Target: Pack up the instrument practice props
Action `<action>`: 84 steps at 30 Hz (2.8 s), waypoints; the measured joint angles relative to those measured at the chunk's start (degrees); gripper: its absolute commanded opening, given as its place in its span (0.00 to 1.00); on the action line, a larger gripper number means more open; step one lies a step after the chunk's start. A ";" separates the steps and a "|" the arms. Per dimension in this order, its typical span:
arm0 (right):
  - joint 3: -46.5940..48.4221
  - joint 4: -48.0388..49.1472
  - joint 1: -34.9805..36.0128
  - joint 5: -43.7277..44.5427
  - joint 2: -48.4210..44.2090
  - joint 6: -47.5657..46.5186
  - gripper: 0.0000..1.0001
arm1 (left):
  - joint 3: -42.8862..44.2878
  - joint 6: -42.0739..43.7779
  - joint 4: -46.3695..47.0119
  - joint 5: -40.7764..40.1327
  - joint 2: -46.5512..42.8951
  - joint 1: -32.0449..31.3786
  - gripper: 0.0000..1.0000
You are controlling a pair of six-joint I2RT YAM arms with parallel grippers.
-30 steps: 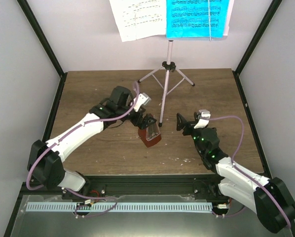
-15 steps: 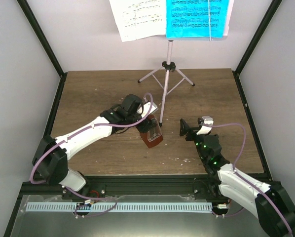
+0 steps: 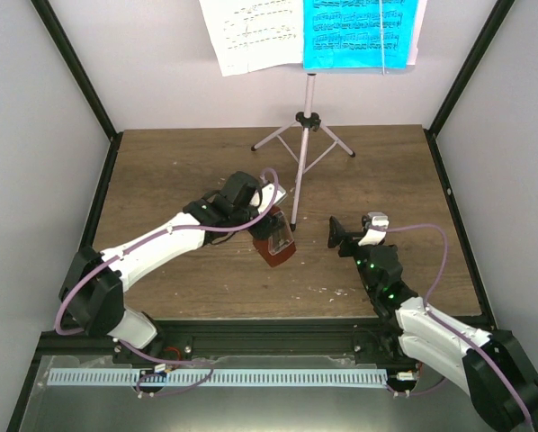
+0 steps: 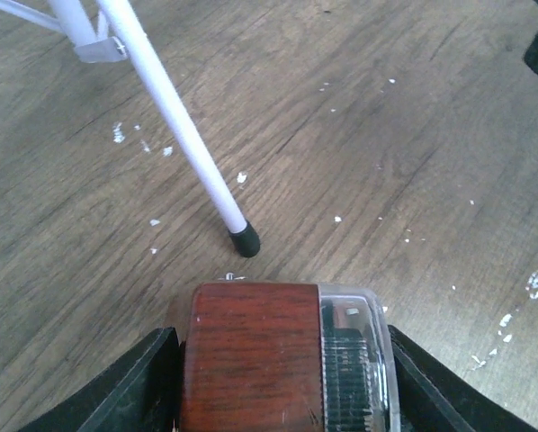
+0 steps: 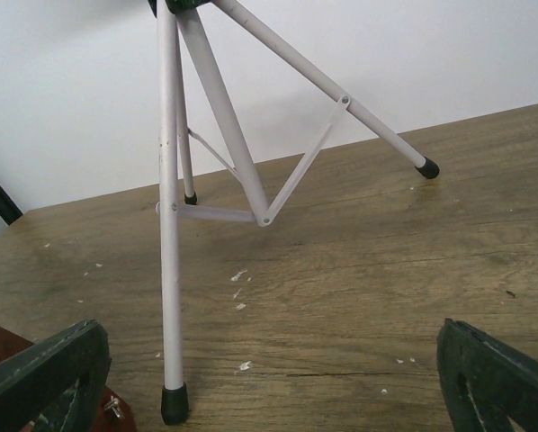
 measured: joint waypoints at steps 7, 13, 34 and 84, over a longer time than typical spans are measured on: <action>0.00 -0.02 0.00 0.59 -0.87 -0.17 1.00 | 0.35 -8.22 -4.42 -12.66 -1.97 -4.63 0.40; 0.00 0.00 0.00 0.76 -0.90 0.68 1.00 | -0.46 -19.04 -12.04 -20.61 -5.81 -10.05 0.73; 0.00 -2.21 0.00 2.38 -1.95 2.34 1.00 | -5.64 -26.97 -9.03 -14.73 -33.57 -4.33 1.00; 4.42 -16.52 0.00 -13.05 0.39 3.26 1.00 | -29.24 -36.46 12.50 0.33 -3.52 -7.52 0.90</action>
